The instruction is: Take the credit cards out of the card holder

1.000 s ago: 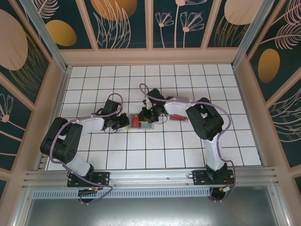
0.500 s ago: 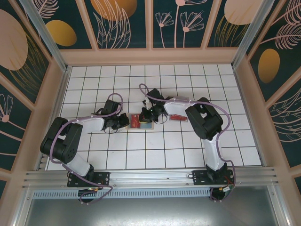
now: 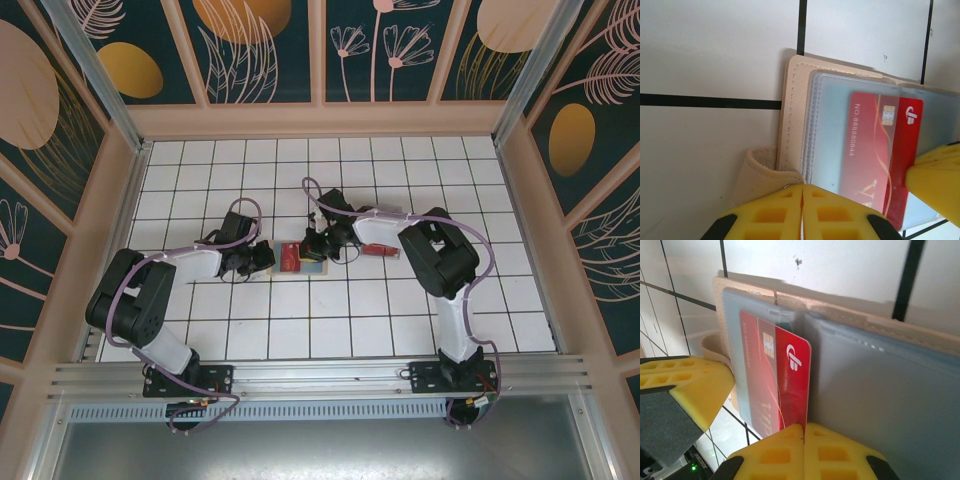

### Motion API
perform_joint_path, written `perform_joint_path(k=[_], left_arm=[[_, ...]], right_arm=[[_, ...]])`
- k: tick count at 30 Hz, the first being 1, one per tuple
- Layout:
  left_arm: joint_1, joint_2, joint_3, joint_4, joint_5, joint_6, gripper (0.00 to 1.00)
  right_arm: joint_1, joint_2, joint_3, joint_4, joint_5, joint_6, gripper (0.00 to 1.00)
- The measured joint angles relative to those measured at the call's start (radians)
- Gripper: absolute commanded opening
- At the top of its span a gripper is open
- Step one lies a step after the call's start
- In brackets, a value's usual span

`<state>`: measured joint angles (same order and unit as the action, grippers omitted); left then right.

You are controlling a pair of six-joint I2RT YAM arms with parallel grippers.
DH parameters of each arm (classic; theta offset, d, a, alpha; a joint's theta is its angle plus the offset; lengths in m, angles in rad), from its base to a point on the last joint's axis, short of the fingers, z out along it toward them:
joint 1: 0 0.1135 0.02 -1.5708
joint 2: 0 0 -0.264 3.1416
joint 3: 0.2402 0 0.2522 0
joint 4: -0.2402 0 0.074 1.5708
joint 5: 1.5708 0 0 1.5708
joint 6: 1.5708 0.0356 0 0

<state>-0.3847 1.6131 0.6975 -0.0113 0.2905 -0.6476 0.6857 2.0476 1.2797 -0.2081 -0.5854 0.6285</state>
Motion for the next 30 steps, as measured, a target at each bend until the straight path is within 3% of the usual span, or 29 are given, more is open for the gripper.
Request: perform_joint_path(k=[10, 22, 25, 30], left_arm=[[0.000, 0.000, 0.000, 0.000, 0.000, 0.000, 0.10], [0.000, 0.000, 0.021, -0.032, -0.001, 0.000, 0.13], [0.000, -0.006, 0.035, -0.049, -0.001, 0.002, 0.22], [0.000, -0.057, 0.064, -0.057, -0.002, 0.004, 0.58]], right_arm=[[-0.037, -0.097, -0.050, -0.017, 0.001, -0.001, 0.00], [-0.109, -0.245, -0.049, -0.179, 0.040, -0.113, 0.00], [-0.111, -0.260, 0.003, -0.251, 0.071, -0.177, 0.00], [-0.111, -0.300, 0.085, -0.373, 0.173, -0.322, 0.00]])
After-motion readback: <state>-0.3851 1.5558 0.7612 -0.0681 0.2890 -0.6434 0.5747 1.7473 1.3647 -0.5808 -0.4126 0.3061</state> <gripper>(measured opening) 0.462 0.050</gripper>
